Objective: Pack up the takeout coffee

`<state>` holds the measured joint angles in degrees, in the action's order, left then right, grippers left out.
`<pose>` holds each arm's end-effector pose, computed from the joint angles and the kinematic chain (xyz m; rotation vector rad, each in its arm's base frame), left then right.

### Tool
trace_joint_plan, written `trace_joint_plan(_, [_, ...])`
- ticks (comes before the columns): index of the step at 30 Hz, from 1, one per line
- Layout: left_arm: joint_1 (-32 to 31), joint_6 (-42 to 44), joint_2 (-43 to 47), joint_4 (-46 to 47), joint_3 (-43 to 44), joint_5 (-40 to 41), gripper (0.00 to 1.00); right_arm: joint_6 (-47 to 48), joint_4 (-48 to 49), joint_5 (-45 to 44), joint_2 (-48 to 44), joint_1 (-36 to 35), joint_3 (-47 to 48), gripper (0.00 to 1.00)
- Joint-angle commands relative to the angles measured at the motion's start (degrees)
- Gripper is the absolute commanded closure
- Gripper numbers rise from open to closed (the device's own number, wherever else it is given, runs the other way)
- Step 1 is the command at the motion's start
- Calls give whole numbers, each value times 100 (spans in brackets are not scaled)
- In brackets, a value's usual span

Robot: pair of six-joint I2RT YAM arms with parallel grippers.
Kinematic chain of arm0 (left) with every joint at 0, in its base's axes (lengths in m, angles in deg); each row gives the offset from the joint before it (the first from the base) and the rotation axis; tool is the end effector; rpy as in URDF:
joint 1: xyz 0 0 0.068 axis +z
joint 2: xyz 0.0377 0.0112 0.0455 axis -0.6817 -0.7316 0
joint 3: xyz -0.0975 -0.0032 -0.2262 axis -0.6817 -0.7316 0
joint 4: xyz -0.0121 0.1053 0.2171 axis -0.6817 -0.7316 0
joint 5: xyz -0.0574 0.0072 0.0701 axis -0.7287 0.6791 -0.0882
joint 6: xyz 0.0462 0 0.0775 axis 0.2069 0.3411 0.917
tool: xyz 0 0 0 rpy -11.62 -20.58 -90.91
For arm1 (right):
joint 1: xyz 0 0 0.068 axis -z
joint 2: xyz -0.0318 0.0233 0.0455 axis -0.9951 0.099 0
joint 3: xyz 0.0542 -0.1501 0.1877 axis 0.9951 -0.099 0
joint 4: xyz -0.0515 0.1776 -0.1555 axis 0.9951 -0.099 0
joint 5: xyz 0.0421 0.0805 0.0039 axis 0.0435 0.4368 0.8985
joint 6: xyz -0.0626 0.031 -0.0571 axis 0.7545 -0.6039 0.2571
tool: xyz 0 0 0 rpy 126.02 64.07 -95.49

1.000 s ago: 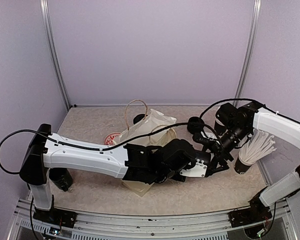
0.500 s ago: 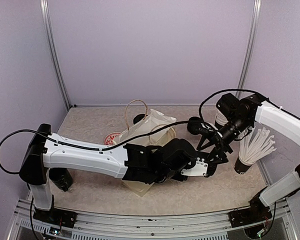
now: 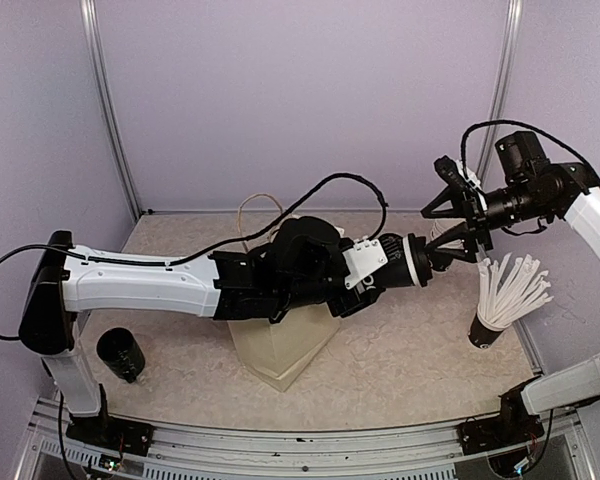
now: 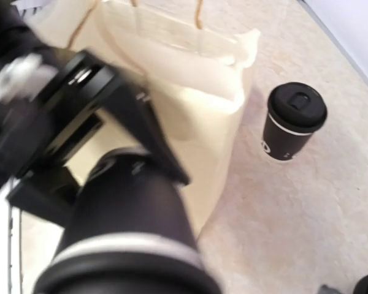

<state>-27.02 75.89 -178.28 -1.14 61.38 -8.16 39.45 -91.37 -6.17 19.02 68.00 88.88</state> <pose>0.1741 -0.4179 0.2561 1.3532 1.4255 -0.2395 0.2102 0.1240 0.3511 -1.3386 1.7283 0.7702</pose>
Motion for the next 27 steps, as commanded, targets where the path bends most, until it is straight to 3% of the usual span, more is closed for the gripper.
trace_joint_plan(1, [191, -1016, 248, 961, -189, -718, 35, 180, -313, 263, -181, 41, -101, 9])
trace_joint_plan(12, [375, -1255, 358, 1274, -395, -1213, 34, 233, -365, 481, -370, 33, -396, 17])
trace_joint_plan(27, [373, -1251, 344, 1097, -334, -1303, 33, 75, -280, 239, -280, 32, -106, 13])
